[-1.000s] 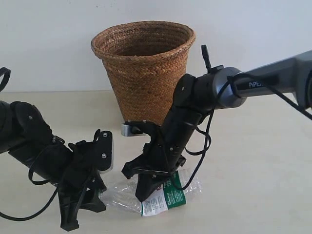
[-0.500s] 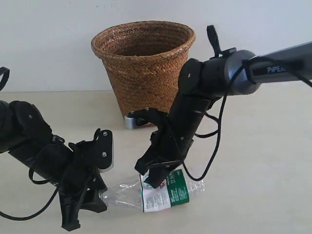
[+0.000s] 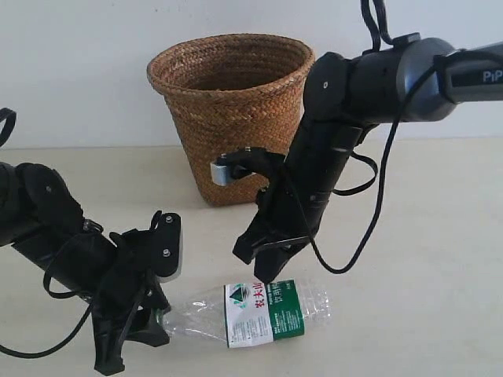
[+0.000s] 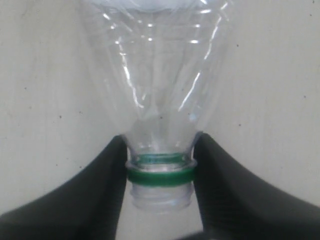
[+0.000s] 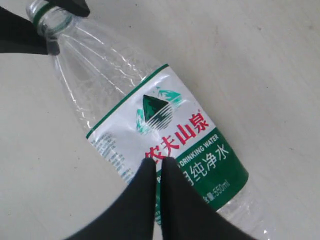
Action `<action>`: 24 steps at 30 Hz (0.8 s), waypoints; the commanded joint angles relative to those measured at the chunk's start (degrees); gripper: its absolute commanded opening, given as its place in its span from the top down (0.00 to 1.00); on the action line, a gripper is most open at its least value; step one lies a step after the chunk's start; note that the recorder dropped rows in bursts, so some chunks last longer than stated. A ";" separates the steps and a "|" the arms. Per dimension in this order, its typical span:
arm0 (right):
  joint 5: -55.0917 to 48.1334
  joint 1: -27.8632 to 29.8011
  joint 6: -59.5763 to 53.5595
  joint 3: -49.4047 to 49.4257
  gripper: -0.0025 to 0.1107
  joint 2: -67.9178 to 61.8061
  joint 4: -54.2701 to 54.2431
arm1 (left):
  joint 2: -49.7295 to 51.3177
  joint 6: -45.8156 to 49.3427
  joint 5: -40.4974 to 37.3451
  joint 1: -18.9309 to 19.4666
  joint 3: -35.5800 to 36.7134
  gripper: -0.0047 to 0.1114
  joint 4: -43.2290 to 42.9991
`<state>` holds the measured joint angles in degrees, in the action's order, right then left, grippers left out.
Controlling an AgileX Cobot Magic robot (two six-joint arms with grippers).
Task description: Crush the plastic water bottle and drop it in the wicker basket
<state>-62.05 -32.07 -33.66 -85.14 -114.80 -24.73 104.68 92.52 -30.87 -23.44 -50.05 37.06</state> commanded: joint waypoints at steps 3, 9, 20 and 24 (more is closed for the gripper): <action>0.40 0.11 -1.32 2.34 0.98 -1.43 0.45 | -0.28 -0.14 -0.63 -0.15 0.13 0.92 -0.46; 4.44 0.22 -1.38 2.48 0.98 -5.03 2.78 | -0.28 -0.14 -0.87 -0.15 0.13 0.92 -0.46; 8.59 0.22 -1.21 2.48 0.98 -12.22 4.48 | -0.28 -0.39 -0.87 -0.15 0.13 0.92 -0.46; 8.73 0.22 -1.04 2.20 0.98 -12.41 4.48 | -0.28 -0.39 -0.87 -0.15 0.13 0.92 -0.46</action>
<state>-58.31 -31.98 -34.45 -83.79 -124.01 -24.26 104.46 92.52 -30.97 -23.44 -50.05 36.83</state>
